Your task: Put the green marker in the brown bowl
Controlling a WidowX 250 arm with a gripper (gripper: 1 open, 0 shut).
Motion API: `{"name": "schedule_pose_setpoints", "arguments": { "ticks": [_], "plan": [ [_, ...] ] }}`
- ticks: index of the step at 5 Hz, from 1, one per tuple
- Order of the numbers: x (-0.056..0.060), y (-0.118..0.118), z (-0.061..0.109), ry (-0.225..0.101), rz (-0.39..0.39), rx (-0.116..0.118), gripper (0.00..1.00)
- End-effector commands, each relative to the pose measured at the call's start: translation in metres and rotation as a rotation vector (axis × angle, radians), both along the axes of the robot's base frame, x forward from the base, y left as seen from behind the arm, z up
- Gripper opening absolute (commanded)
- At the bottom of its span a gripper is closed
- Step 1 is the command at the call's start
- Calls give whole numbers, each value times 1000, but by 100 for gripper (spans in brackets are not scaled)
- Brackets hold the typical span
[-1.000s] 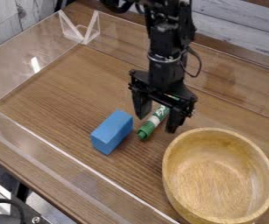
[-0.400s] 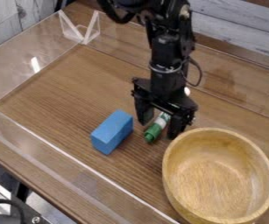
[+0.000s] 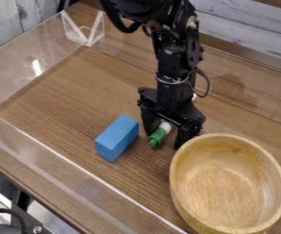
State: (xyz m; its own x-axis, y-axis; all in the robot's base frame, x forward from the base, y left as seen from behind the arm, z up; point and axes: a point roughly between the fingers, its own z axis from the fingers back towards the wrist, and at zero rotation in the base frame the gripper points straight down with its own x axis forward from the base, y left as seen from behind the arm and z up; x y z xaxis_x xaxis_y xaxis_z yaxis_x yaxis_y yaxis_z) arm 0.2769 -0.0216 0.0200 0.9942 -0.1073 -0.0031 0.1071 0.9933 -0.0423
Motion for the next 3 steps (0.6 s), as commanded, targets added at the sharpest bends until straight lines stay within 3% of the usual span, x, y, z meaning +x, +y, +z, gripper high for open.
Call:
{"name": "schedule_pose_setpoints", "arguments": {
  "ticks": [1, 3],
  "plan": [
    [6, -2, 8, -42, -8, -3, 0],
    [7, -2, 15, -38, -18, 8, 0]
  ]
}}
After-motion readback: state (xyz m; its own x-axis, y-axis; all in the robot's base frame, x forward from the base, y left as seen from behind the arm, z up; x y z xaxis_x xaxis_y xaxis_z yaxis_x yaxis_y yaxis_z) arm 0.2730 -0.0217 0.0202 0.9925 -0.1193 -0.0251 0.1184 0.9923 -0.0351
